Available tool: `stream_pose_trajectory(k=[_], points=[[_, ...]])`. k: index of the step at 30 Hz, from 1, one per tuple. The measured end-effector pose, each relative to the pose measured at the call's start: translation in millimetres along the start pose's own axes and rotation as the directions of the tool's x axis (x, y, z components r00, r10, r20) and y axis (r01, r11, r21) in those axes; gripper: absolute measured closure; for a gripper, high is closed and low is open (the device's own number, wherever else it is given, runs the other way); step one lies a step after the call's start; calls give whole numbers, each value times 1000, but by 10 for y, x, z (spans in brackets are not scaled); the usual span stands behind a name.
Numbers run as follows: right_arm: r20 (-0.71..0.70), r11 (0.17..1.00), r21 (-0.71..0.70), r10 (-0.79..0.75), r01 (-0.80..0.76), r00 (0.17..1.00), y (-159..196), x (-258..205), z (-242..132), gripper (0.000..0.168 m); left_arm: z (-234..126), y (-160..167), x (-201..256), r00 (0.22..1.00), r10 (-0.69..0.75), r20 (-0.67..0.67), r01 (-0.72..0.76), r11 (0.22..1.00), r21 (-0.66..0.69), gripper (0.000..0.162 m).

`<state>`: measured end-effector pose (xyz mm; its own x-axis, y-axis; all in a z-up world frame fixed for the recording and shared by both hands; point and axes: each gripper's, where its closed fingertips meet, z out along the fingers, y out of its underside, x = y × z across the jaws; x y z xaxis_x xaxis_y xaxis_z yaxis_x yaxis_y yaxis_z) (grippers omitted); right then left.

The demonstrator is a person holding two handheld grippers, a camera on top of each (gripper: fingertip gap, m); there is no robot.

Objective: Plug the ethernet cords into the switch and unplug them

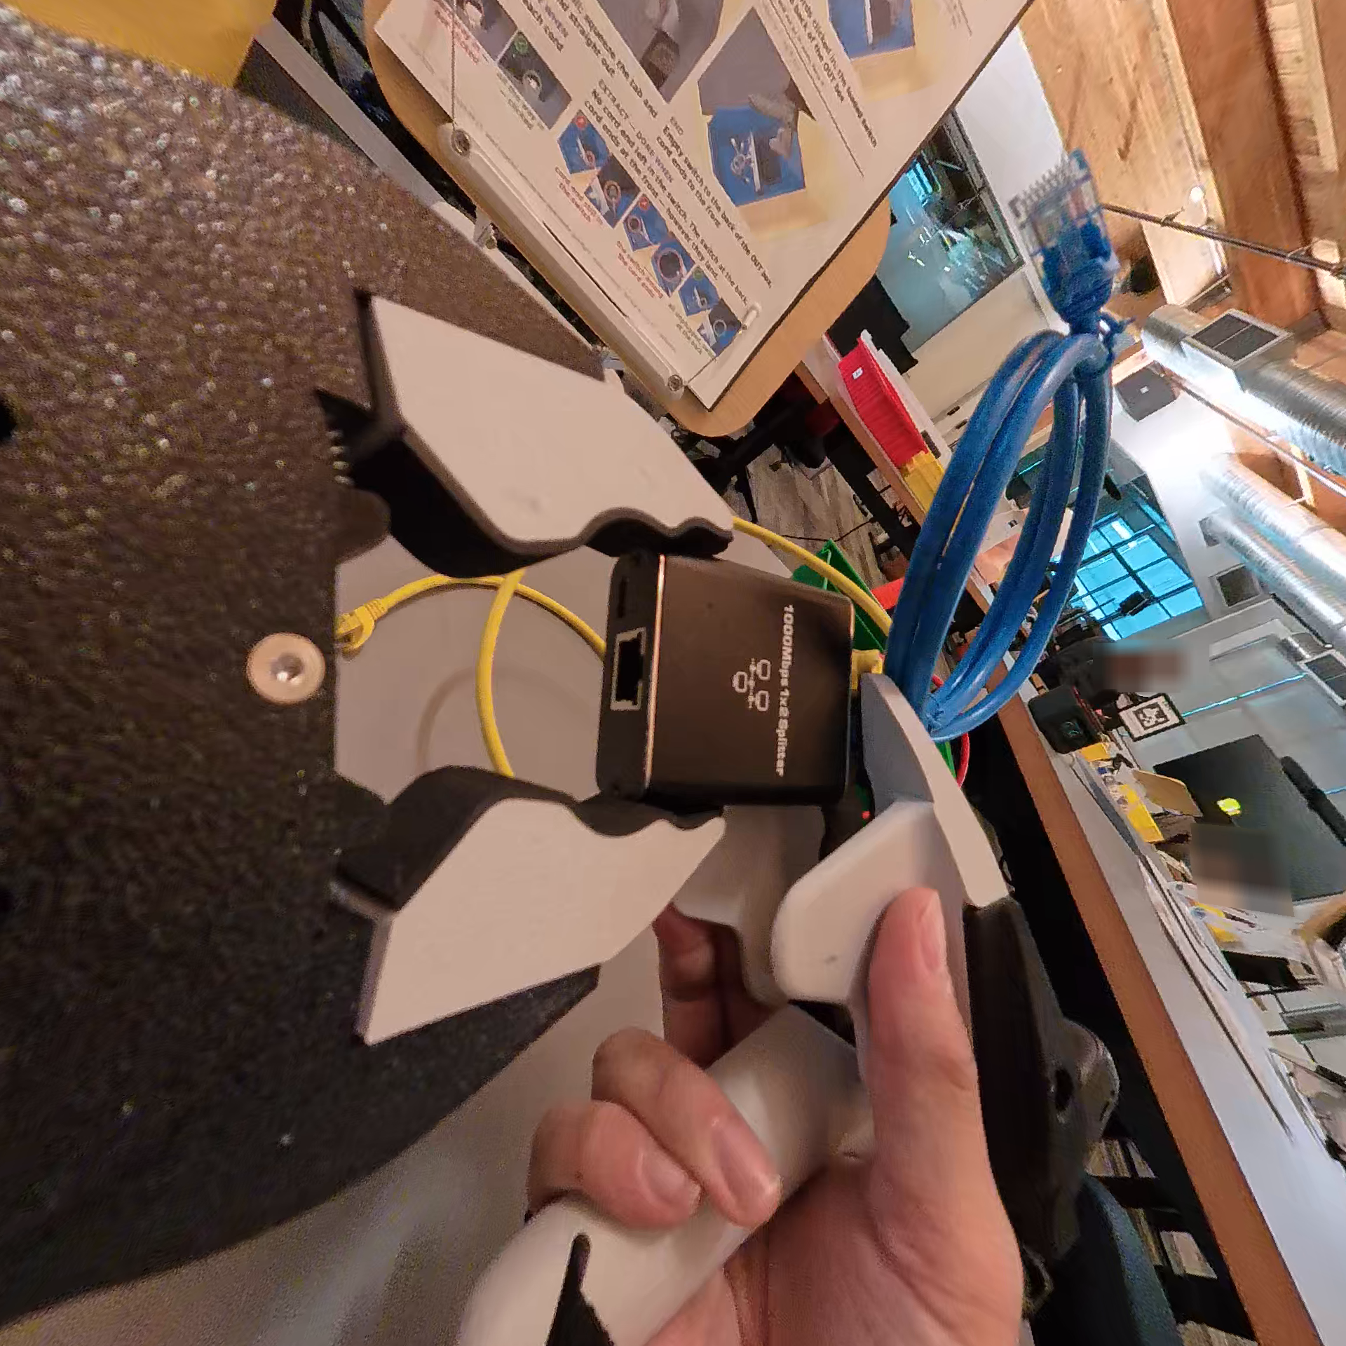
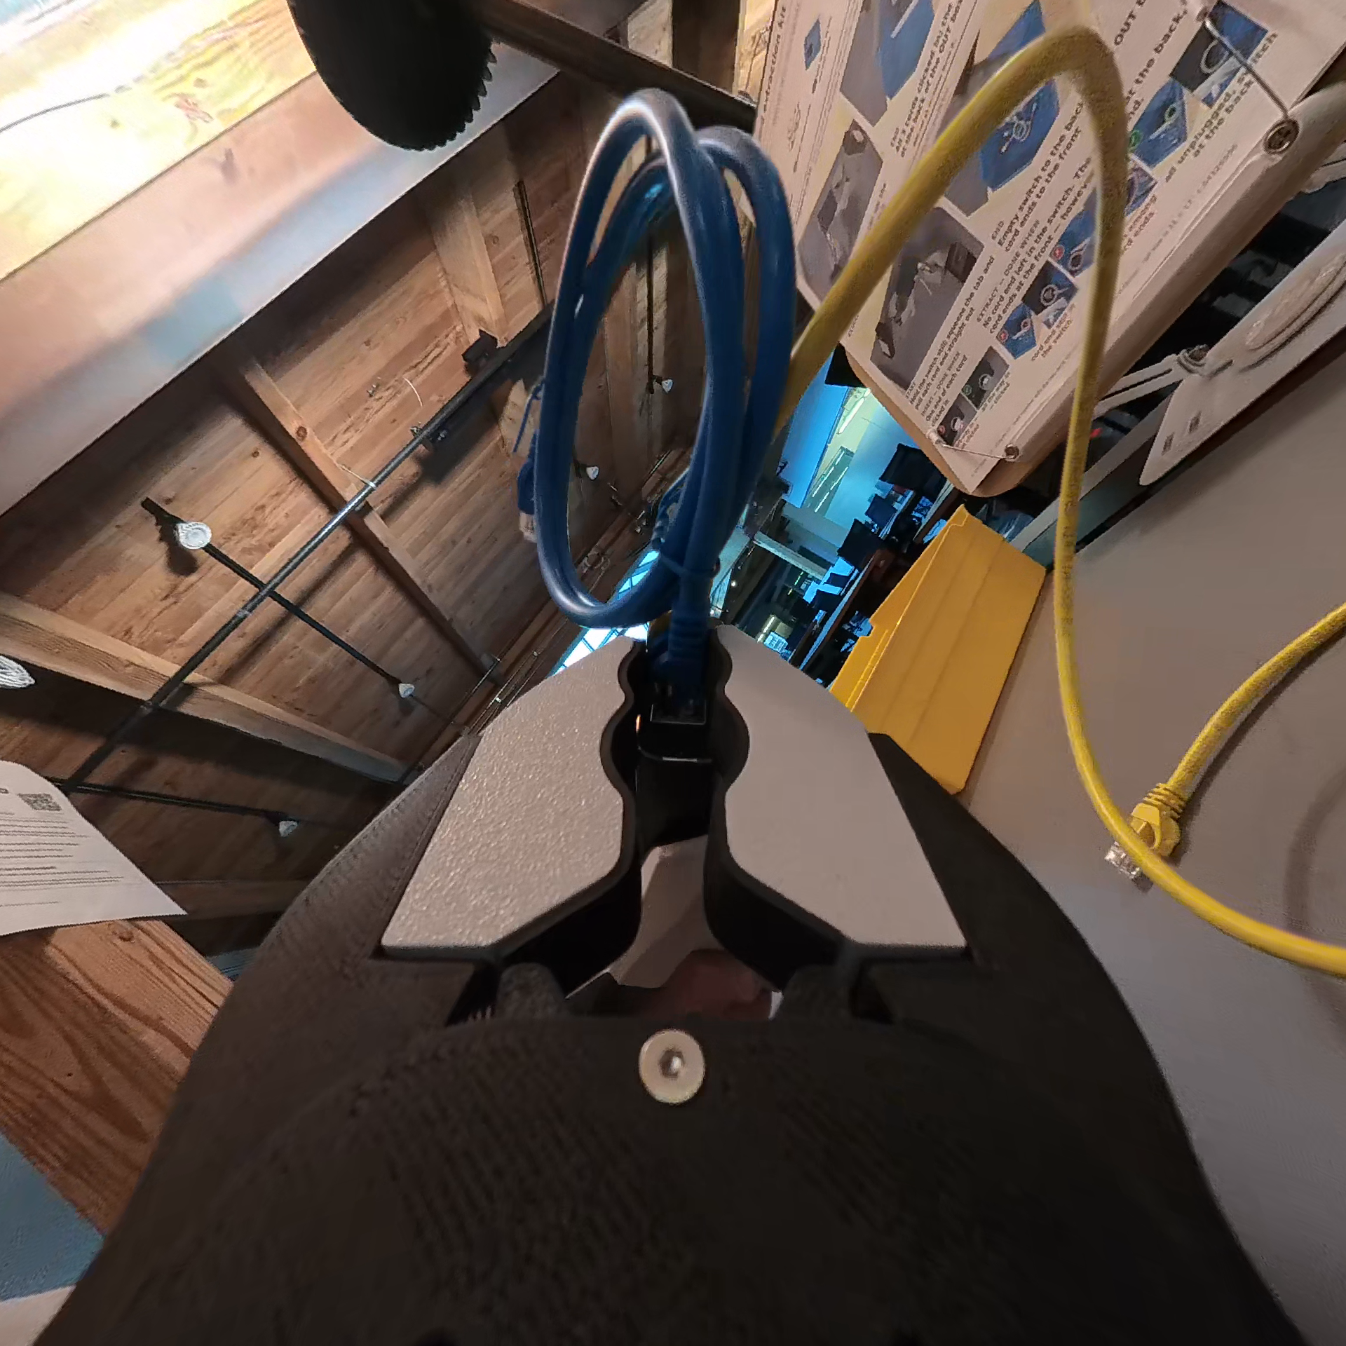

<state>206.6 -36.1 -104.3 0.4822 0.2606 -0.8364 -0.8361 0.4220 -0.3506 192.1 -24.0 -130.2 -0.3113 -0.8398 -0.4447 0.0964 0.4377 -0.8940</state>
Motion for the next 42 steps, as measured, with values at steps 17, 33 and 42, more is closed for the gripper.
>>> stream_pose_trajectory(k=[17, 33, 42], points=[[7, 996, -3, 89, -89, 996, -12, -17, -10, 154, 10, -122, 26, 998, -25, -60, 34, 988, 152, 89], [-15, 999, -47, -11, 11, 1000, -52, -5, 12, 152, 30, -88, 16, 991, -110, -79, 119, 986, 118, 96], [-14, 988, -156, -6, 4, 1000, 80, 31, 42, 138, -50, -196, -141, 996, -78, -43, 84, 984, 155, 97]])
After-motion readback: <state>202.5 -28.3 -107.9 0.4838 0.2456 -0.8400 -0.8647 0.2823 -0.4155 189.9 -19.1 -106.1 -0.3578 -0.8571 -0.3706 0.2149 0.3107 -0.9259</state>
